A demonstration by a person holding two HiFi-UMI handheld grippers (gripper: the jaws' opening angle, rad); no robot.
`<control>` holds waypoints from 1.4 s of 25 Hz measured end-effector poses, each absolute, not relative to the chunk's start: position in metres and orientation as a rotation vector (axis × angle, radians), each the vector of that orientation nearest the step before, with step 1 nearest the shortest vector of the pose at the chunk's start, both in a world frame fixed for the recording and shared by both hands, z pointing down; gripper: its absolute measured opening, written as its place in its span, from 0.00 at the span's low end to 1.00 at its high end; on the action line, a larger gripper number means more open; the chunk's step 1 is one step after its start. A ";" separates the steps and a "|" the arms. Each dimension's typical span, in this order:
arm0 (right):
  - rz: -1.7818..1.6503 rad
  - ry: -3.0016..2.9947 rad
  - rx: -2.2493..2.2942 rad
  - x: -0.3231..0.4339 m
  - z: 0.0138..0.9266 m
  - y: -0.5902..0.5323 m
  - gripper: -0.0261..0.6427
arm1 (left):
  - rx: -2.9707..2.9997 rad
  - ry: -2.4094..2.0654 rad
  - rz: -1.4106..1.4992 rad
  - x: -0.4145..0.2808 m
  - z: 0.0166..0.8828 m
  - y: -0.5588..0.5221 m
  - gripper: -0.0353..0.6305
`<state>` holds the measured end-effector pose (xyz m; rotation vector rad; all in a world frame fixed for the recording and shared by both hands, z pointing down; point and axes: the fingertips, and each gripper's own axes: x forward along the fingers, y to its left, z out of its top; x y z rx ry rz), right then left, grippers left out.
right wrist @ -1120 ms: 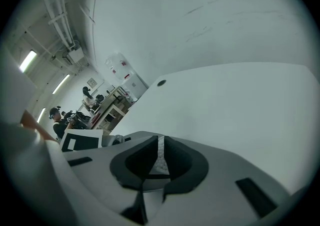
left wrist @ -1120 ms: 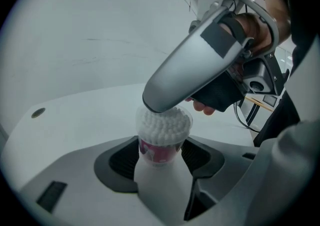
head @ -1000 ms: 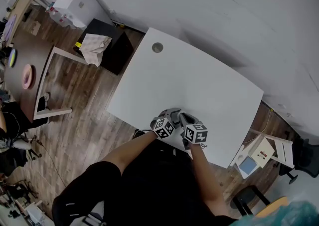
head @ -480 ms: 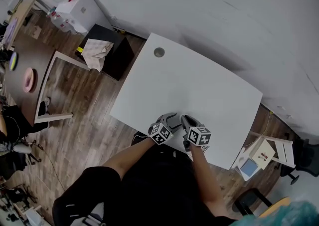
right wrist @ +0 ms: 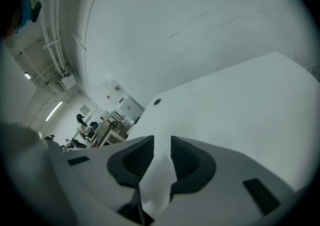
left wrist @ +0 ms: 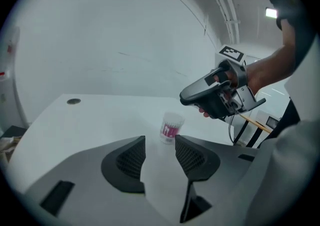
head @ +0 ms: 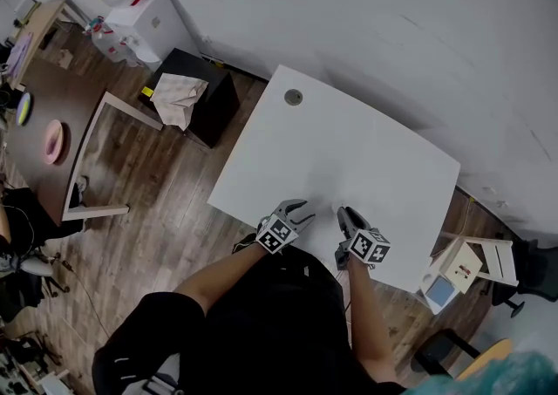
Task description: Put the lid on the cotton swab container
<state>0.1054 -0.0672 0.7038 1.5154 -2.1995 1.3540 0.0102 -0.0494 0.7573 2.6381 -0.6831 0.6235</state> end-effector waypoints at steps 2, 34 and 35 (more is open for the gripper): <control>1.337 -2.213 1.561 0.094 0.692 -0.061 0.19 | 2.645 -0.681 0.600 0.000 0.739 -0.043 0.32; 0.479 -2.292 1.936 -0.018 0.503 0.158 0.09 | 2.729 -0.659 0.109 -0.074 0.515 0.147 0.07; 0.465 -2.291 1.954 -0.012 0.499 0.172 0.09 | 2.734 -0.673 0.109 -0.069 0.512 0.161 0.07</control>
